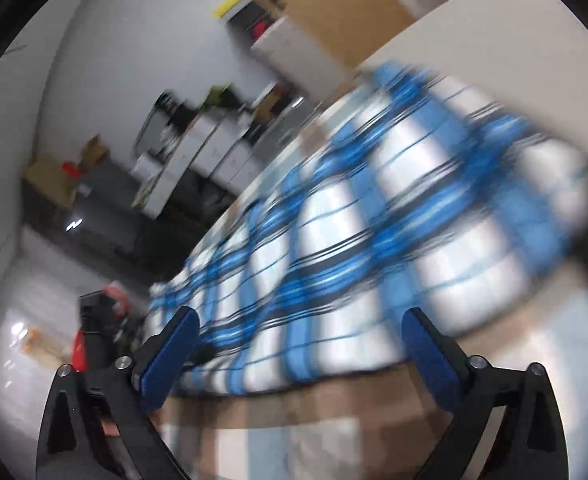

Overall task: Fold large clothes
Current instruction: 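Grasp the side edge of the plaid shirt with the right tool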

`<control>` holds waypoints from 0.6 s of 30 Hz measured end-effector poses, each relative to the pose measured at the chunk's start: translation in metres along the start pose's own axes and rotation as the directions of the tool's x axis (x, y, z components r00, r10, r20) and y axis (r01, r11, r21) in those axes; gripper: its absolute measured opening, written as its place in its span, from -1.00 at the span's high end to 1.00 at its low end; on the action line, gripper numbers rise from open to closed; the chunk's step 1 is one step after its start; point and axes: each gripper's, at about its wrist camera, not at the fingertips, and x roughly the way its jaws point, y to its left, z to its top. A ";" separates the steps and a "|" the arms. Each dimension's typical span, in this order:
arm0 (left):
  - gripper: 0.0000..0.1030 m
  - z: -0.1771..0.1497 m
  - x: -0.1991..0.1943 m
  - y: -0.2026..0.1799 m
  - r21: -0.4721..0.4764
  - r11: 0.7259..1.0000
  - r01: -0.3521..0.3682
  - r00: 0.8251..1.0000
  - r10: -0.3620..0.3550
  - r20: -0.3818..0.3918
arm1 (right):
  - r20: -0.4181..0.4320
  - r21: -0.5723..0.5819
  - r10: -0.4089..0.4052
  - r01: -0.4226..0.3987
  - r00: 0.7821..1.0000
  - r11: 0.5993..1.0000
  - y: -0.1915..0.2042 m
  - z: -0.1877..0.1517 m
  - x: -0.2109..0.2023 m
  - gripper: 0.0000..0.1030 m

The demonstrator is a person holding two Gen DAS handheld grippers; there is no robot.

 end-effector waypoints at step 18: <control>-0.56 0.008 0.043 -0.011 0.102 0.995 -0.016 0.998 0.023 -0.065 | -0.104 0.225 -0.091 0.113 0.990 0.968 -0.058 0.070 0.014 -1.00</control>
